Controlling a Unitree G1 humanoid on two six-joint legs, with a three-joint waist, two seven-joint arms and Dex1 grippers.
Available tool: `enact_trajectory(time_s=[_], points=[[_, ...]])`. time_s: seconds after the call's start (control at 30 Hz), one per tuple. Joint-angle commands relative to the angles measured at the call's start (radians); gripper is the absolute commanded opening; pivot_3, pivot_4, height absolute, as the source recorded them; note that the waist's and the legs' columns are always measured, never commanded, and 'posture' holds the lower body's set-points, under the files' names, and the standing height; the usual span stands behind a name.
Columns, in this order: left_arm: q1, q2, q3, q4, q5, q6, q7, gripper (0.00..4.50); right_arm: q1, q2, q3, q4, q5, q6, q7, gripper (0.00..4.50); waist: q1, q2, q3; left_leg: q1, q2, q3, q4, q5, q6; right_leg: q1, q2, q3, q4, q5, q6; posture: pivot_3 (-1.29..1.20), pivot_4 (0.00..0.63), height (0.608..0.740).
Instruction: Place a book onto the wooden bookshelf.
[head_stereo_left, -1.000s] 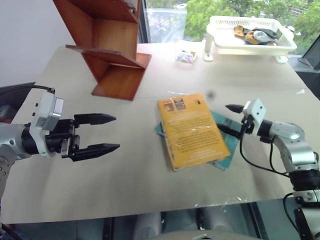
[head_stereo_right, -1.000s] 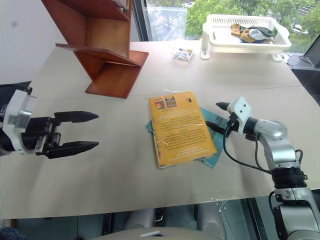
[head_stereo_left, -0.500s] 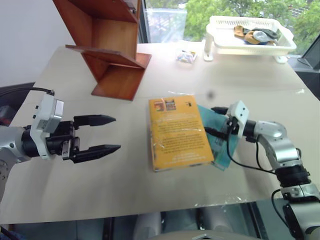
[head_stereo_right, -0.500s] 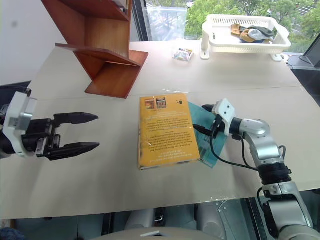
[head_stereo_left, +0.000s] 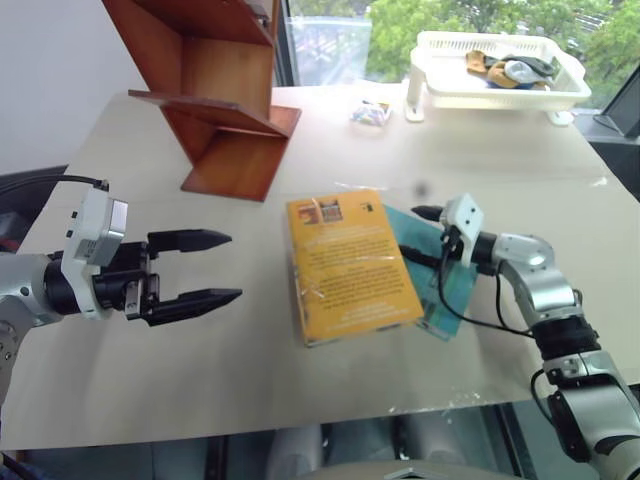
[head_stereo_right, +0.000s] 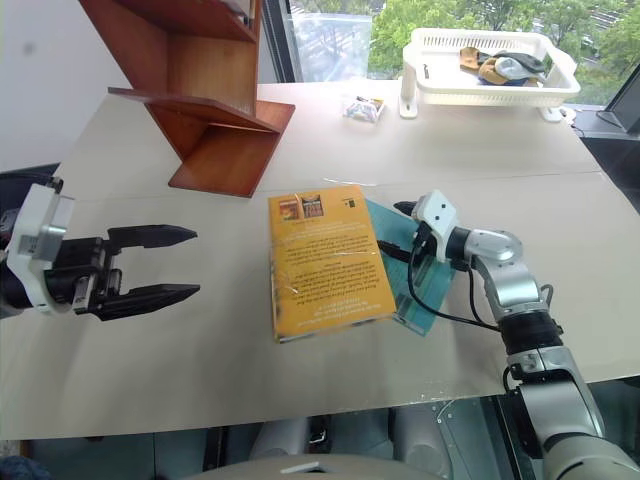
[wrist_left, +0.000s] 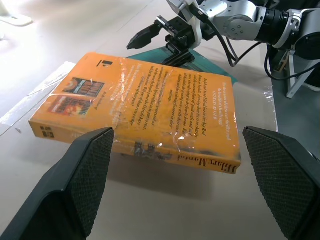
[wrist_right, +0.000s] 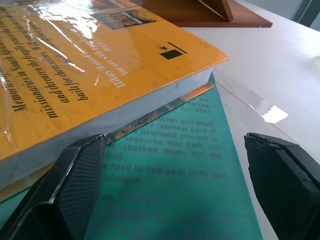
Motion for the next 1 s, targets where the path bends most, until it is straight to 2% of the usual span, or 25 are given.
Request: enact_trajectory(time_s=[0.03, 0.23, 0.37, 0.5, 0.6, 0.77, 0.83, 1.0], points=[[-0.006, -0.001, 0.028, -0.024, -0.016, -0.007, 0.01, 4.41, -0.027, 0.005, -0.005, -0.01, 0.009, -0.023, 0.01, 4.5, 0.0, 0.0, 0.0, 0.0, 0.0, 0.0, 0.0, 0.0, 0.0, 0.0, 0.0, 0.0, 0.0, 0.0, 0.0, 0.0, 0.15, 0.74], [0.005, -0.013, 0.023, -0.028, -0.019, 0.004, 0.032, 4.41, -0.005, -0.036, -0.027, -0.025, 0.007, -0.025, 0.026, 4.5, 0.0, 0.0, 0.0, 0.0, 0.0, 0.0, 0.0, 0.0, 0.0, 0.0, 0.0, 0.0, 0.0, 0.0, 0.0, 0.0, 0.15, 0.74], [0.042, -0.039, 0.02, -0.017, -0.023, 0.074, 0.112, 4.41, 0.036, -0.118, -0.083, -0.084, 0.071, 0.017, 0.081, 4.5, 0.005, 0.0, 0.0, 0.0, 0.0, 0.0, 0.0, 0.0, 0.0, 0.0, 0.0, 0.0, 0.0, 0.0, 0.0, 0.0, 0.15, 0.74], [0.082, -0.093, 0.007, -0.006, -0.072, 0.18, 0.208, 4.41, 0.154, -0.237, -0.165, -0.222, 0.137, 0.075, 0.122, 4.5, 0.005, 0.0, 0.0, -0.001, 0.0, -0.001, 0.0, 0.0, 0.0, -0.001, 0.0, 0.0, 0.0, 0.0, 0.0, 0.0, 0.15, 0.74], [0.062, -0.156, 0.009, 0.03, -0.199, 0.298, 0.287, 4.41, 0.239, -0.329, -0.234, -0.353, 0.251, 0.183, 0.187, 4.5, 0.006, -0.001, 0.001, -0.001, 0.0, -0.005, 0.0, -0.002, 0.004, 0.0, -0.001, 0.0, 0.0, 0.0, 0.0, 0.0, 0.15, 0.74], [0.042, -0.268, -0.087, 0.065, -0.27, 0.396, 0.381, 4.41, 0.344, -0.487, -0.396, -0.586, 0.509, 0.478, 0.227, 4.5, 0.002, 0.0, 0.002, 0.0, 0.0, -0.005, 0.001, -0.003, 0.004, 0.0, -0.001, 0.001, 0.001, 0.0, 0.0, 0.0, 0.15, 0.74], [-0.012, -0.332, -0.097, 0.125, -0.368, 0.464, 0.452, 4.41, 0.37, -0.538, -0.451, -0.653, 0.6, 0.579, 0.223, 4.5, 0.004, -0.002, 0.001, 0.0, 0.0, -0.006, 0.001, -0.003, 0.005, 0.0, -0.001, 0.001, 0.001, 0.0, 0.0, 0.0, 0.15, 0.74], [-0.081, -0.429, -0.145, 0.247, -0.415, 0.534, 0.538, 4.41, 0.384, -0.594, -0.526, -0.752, 0.691, 0.691, 0.165, 4.5, 0.007, -0.004, 0.001, 0.0, 0.0, -0.01, 0.001, -0.003, 0.005, 0.003, -0.001, -0.002, -0.001, 0.0, 0.0, 0.0, 0.15, 0.74]])
